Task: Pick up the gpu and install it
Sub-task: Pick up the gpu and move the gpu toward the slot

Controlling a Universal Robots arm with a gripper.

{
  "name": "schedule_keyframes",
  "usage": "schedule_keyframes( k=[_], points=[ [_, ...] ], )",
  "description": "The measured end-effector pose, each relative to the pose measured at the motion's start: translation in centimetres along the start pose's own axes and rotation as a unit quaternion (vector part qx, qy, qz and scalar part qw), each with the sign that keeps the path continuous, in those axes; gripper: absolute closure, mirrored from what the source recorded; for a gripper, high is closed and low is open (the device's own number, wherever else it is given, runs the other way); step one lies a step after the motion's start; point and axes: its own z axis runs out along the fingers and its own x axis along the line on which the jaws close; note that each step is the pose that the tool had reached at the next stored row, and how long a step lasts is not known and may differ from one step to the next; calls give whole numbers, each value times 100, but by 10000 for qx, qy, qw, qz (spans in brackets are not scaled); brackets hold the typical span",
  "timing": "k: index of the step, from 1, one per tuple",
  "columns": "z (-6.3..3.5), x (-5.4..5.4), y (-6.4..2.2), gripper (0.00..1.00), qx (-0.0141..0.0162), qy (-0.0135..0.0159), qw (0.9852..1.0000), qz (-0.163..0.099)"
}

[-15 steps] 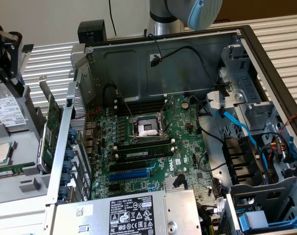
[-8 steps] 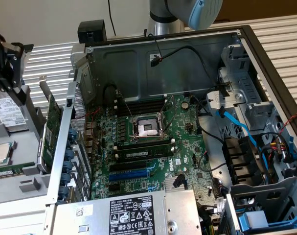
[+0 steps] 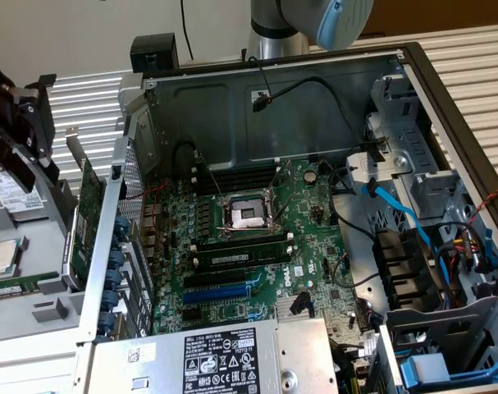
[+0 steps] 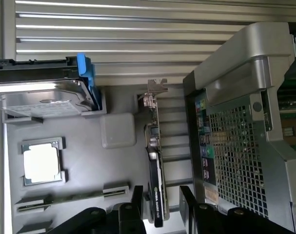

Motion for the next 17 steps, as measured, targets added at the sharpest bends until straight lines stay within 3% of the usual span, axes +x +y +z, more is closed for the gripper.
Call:
schedule_keyframes(
  k=[12,17],
  points=[
    [212,10,-59,57,-31,-19,9998,195],
    [299,-38,-64,57,-63,-25,9997,243]
  ],
)
